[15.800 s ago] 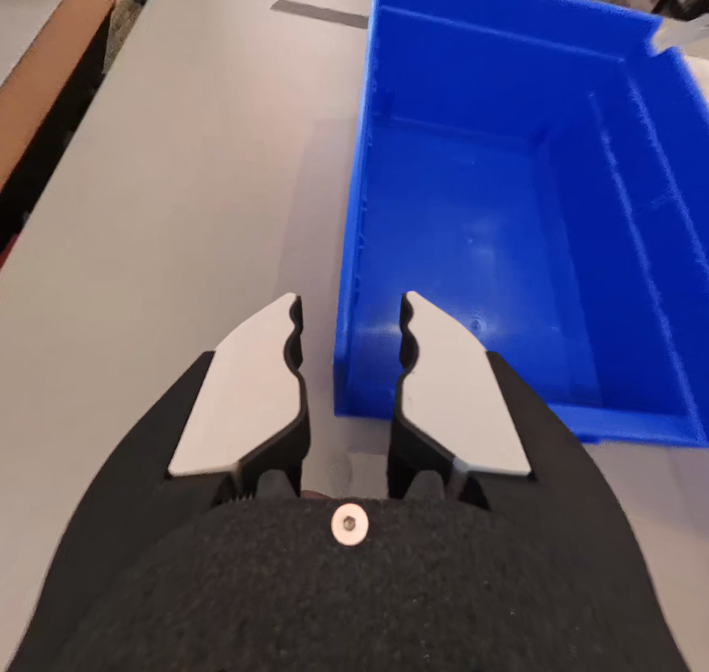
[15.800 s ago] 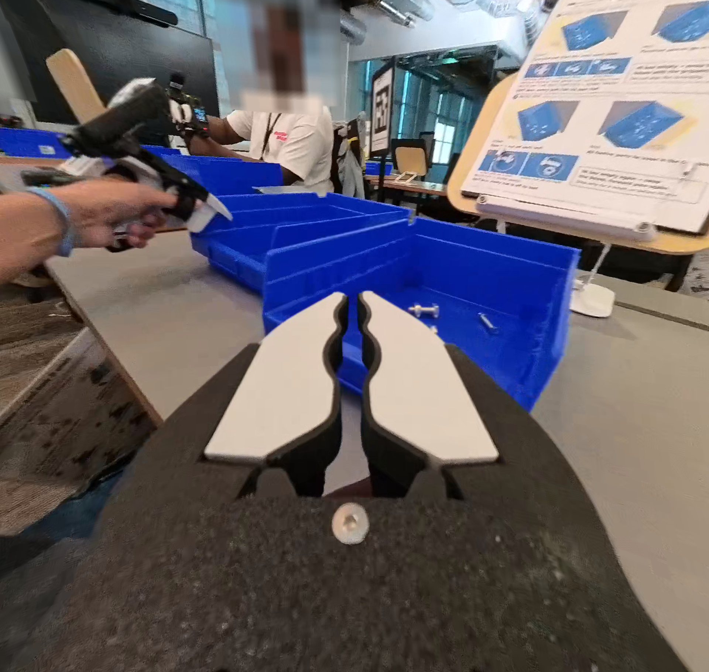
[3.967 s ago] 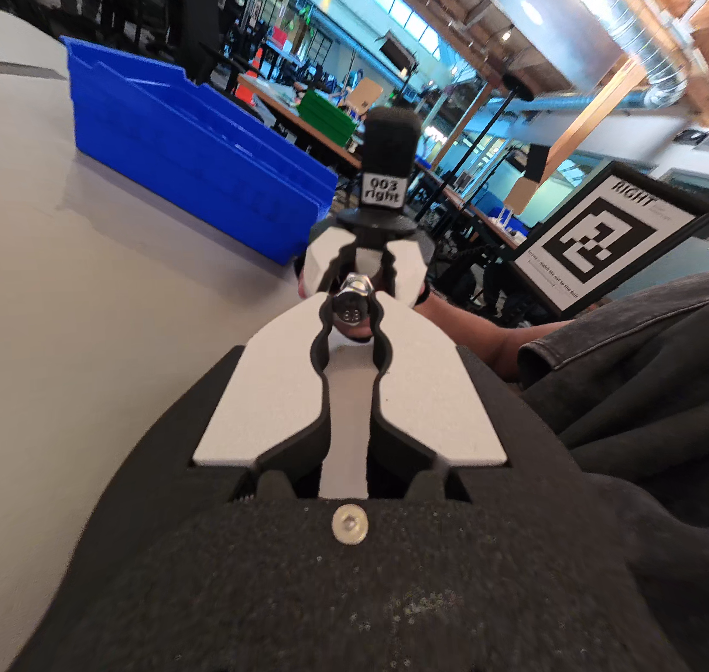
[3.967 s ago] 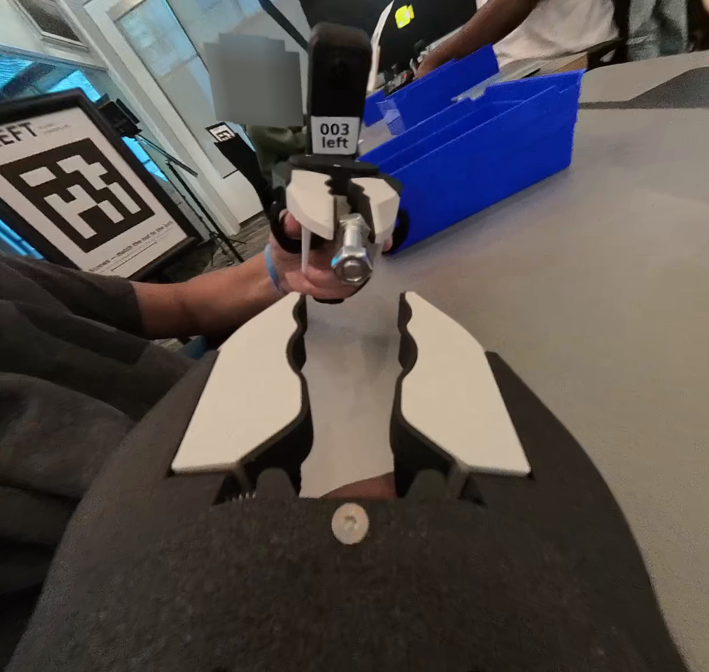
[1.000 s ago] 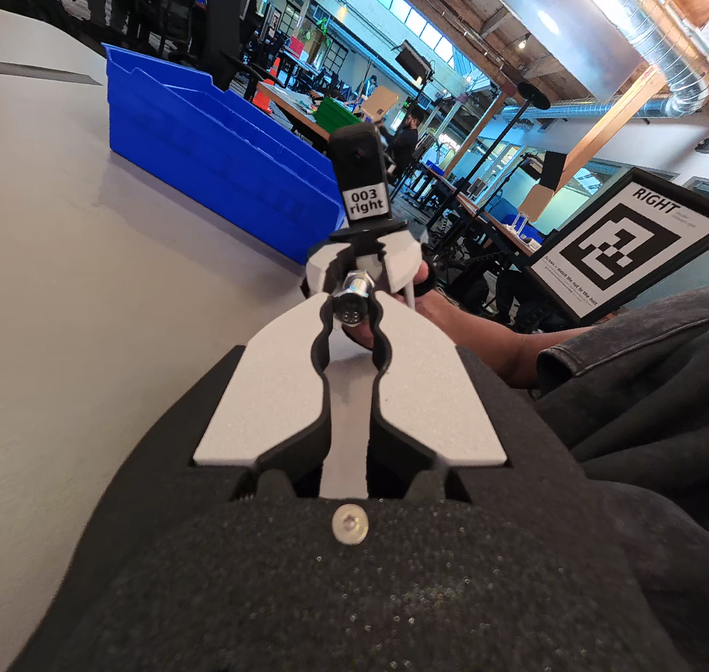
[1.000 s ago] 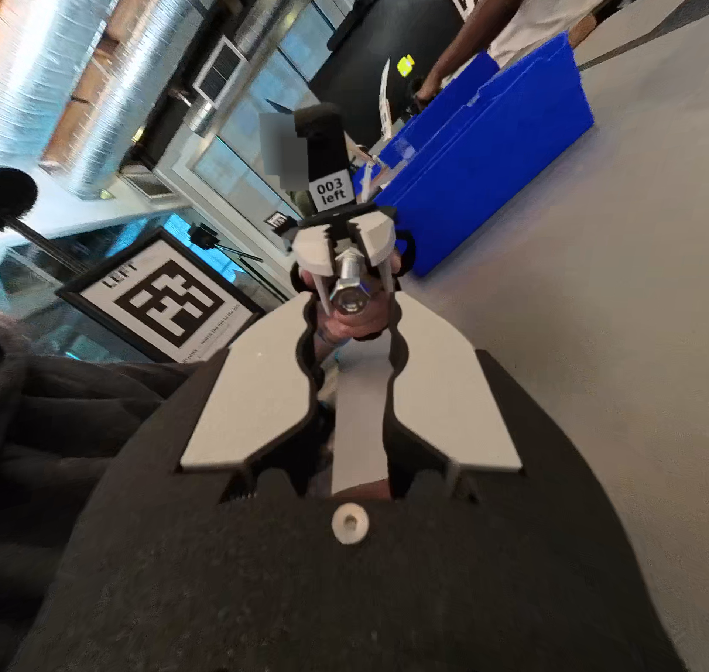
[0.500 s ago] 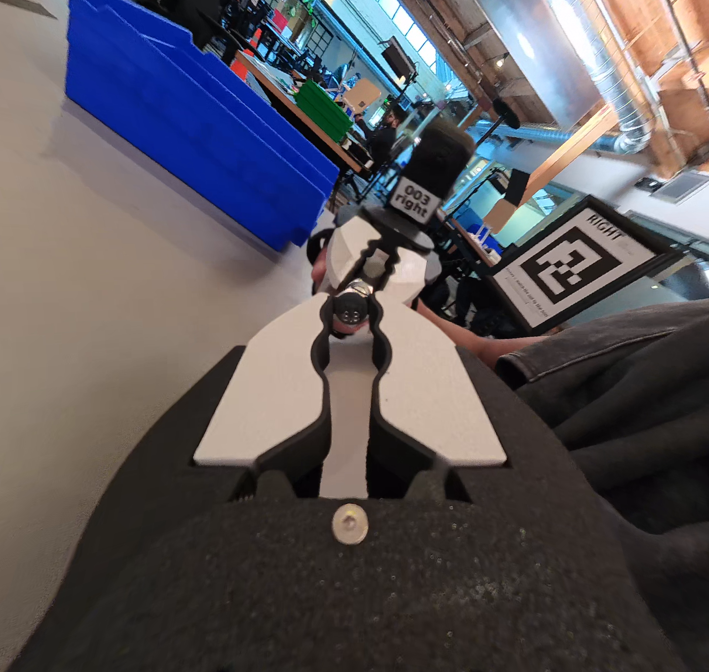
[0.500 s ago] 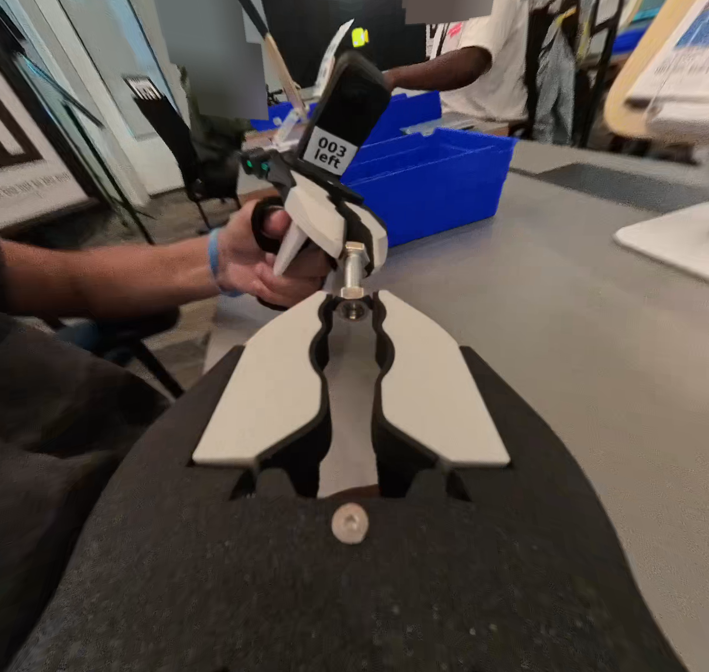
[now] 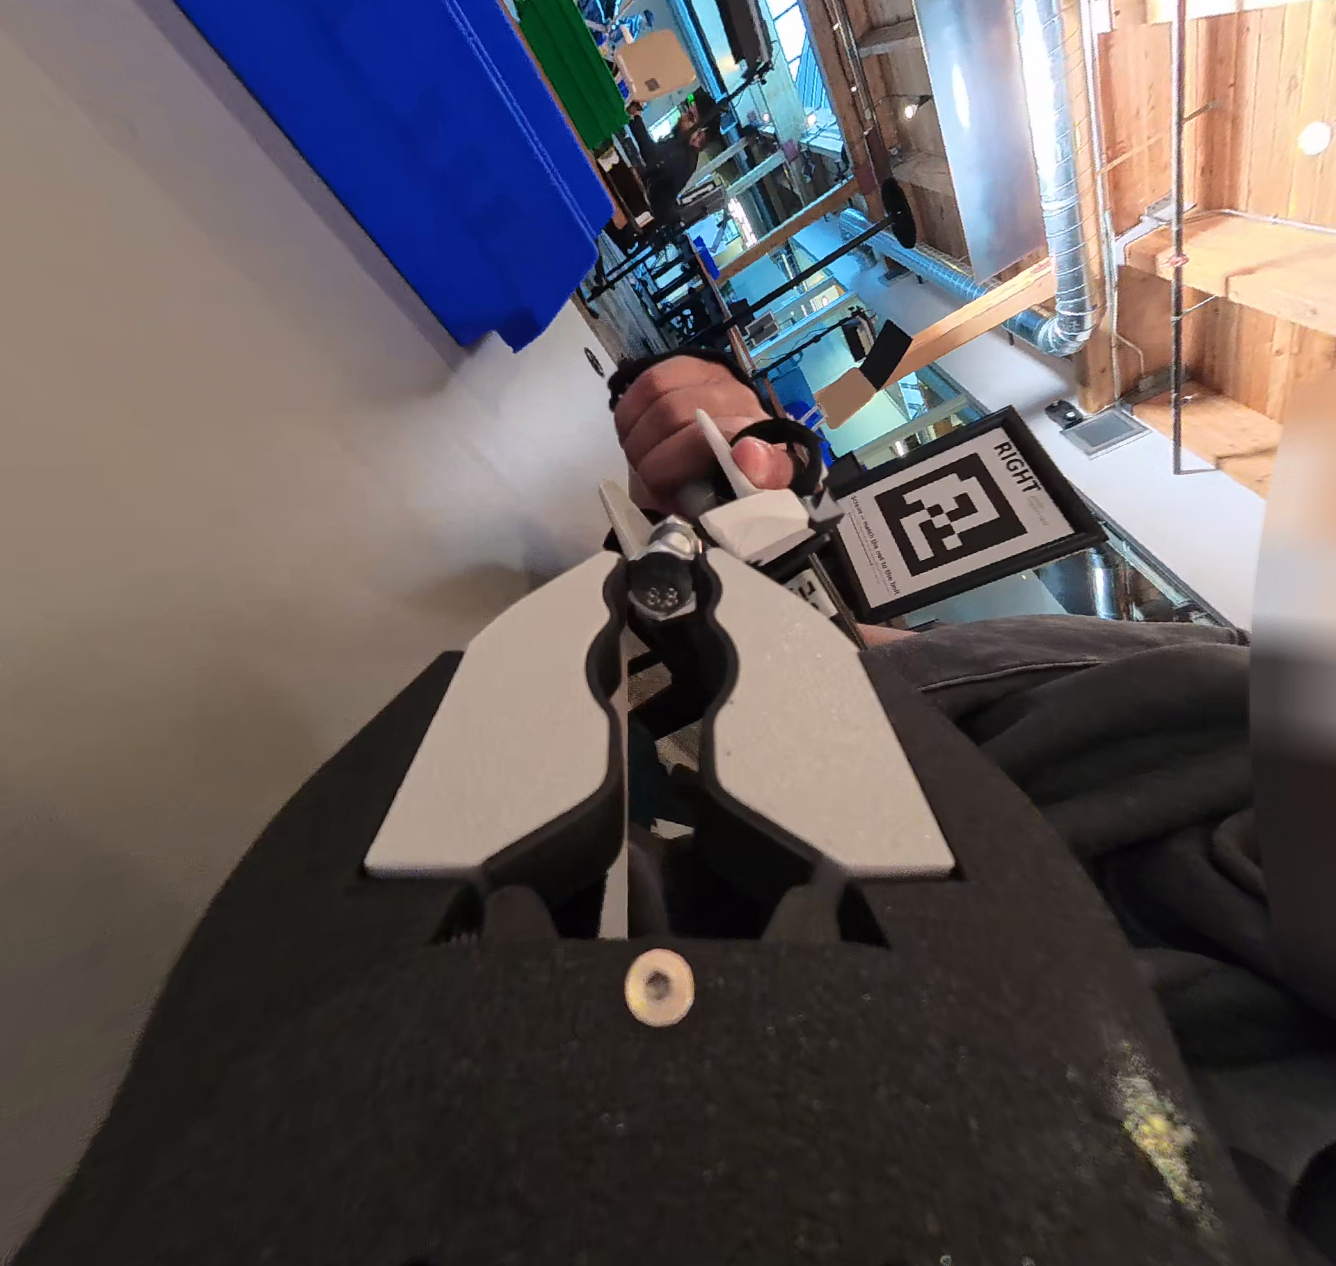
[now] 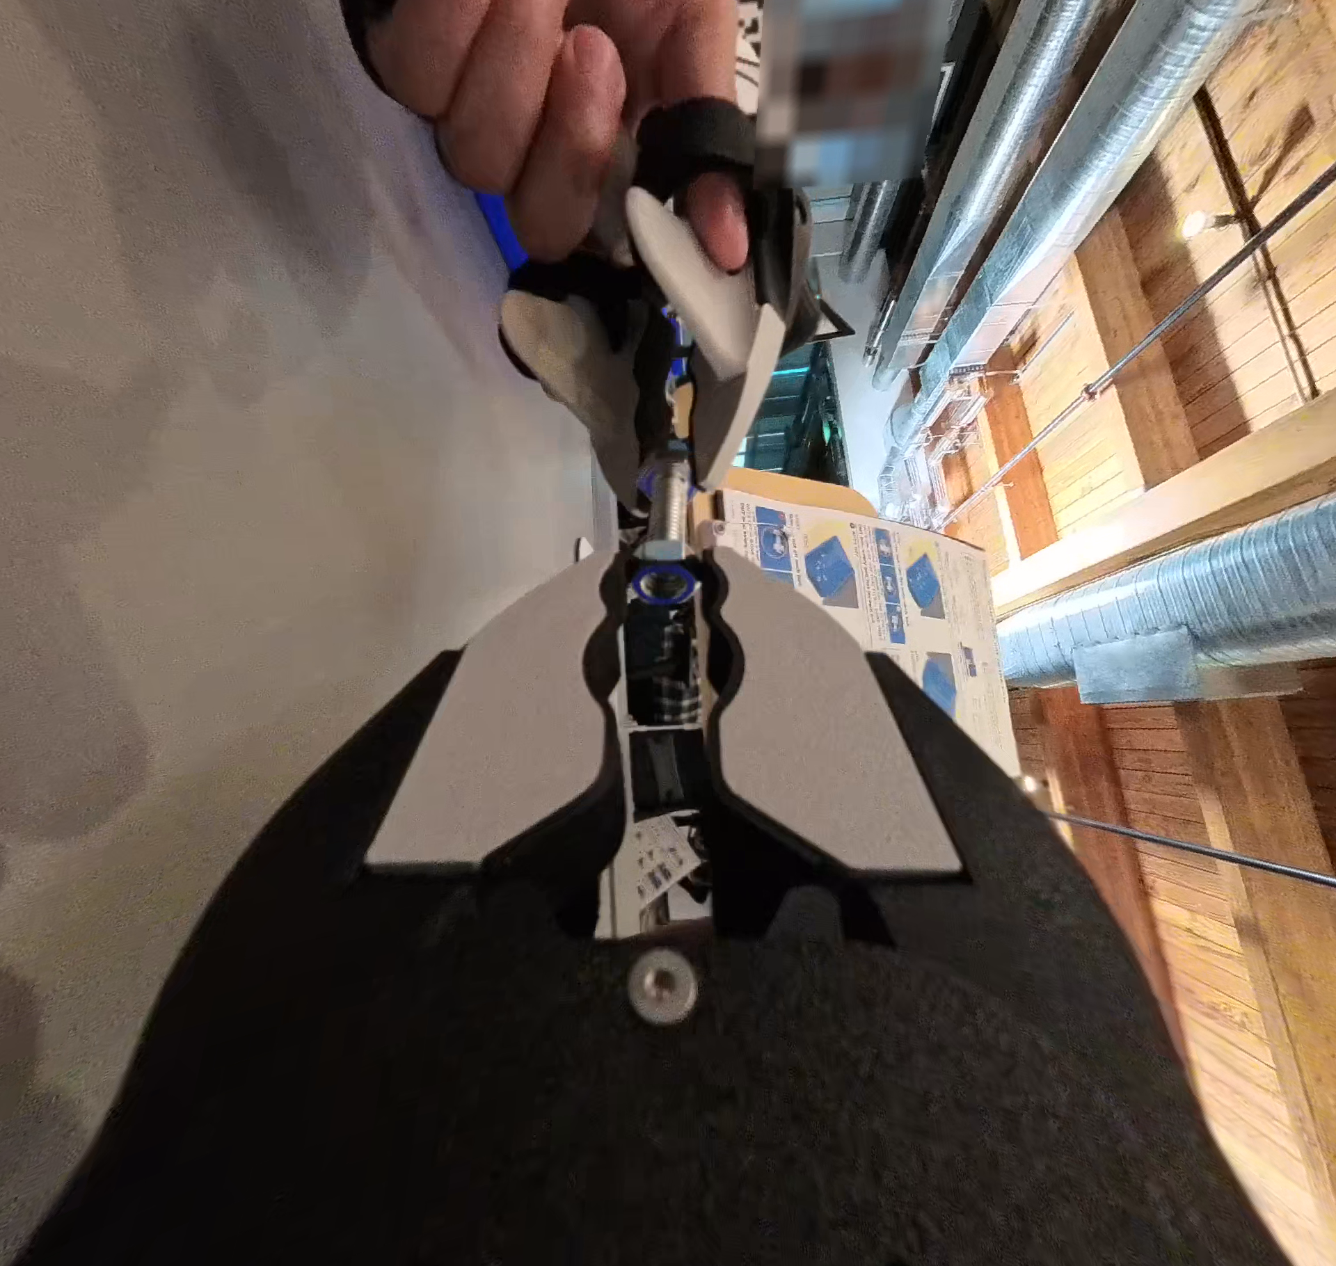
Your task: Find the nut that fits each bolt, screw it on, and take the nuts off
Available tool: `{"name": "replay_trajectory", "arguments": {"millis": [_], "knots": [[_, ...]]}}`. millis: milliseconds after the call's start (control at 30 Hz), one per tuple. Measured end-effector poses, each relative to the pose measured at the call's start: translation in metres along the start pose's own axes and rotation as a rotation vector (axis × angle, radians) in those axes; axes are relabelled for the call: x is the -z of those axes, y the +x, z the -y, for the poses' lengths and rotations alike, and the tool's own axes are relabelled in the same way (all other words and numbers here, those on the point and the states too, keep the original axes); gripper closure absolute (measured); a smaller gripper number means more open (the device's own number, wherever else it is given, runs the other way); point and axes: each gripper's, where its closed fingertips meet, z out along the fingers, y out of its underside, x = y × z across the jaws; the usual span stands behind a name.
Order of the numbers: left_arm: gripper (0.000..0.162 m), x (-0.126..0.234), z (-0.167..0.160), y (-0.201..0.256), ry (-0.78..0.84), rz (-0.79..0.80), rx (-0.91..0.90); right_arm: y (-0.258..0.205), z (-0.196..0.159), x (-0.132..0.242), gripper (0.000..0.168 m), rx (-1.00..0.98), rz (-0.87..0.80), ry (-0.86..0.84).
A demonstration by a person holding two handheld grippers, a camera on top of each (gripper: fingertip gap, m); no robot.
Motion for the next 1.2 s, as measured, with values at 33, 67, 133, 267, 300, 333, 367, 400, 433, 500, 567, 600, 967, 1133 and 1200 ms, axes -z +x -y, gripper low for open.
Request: {"name": "replay_trajectory", "arguments": {"millis": [33,67,133,267,300,333,367,400,433,500,567,600,967,1133,1200], "knots": [[0.145,0.0,0.0,0.001,0.002,-0.01,0.003,0.0,0.001,0.0,0.149,-0.014,-0.002,0.007],[0.145,0.001,0.001,0.002,0.006,-0.015,0.003,0.001,0.002,-0.001,0.149,-0.027,-0.005,0.017],[0.145,0.001,0.003,0.002,0.013,0.014,-0.049,0.002,-0.002,-0.002,0.149,-0.216,0.028,0.019],[0.145,0.003,0.011,0.009,0.052,0.021,-0.134,0.008,0.004,0.0,0.135,-0.628,0.128,0.08],[0.145,0.006,0.015,0.009,0.075,0.041,-0.17,0.01,0.007,0.0,0.127,-0.727,0.153,0.108],[0.145,0.01,0.019,0.01,0.09,0.058,-0.211,0.016,0.009,0.001,0.127,-0.838,0.16,0.154],[0.145,0.013,0.023,0.012,0.113,0.074,-0.253,0.02,0.008,0.002,0.127,-0.958,0.174,0.195],[0.145,0.017,0.028,0.014,0.14,0.093,-0.297,0.023,0.008,0.002,0.126,-1.095,0.214,0.231],[0.145,0.02,0.032,0.015,0.161,0.116,-0.341,0.027,0.004,-0.001,0.129,-1.256,0.238,0.253],[0.145,0.026,0.037,0.013,0.188,0.19,-0.434,0.029,-0.002,-0.008,0.126,-1.625,0.329,0.305],[0.145,0.028,0.038,0.015,0.197,0.207,-0.487,0.021,-0.01,-0.021,0.12,-2.012,0.47,0.296],[0.145,0.028,0.038,0.016,0.204,0.207,-0.503,0.022,-0.006,-0.021,0.12,-2.192,0.572,0.366],[0.145,0.015,0.027,0.011,0.131,0.234,-0.569,0.021,-0.009,-0.021,0.151,-2.532,0.725,0.566],[0.145,0.012,0.026,0.012,0.133,0.221,-0.527,0.021,-0.01,-0.018,0.151,-2.359,0.665,0.513],[0.145,0.012,0.027,0.014,0.139,0.183,-0.457,0.023,-0.01,-0.018,0.151,-2.191,0.578,0.463]]}}
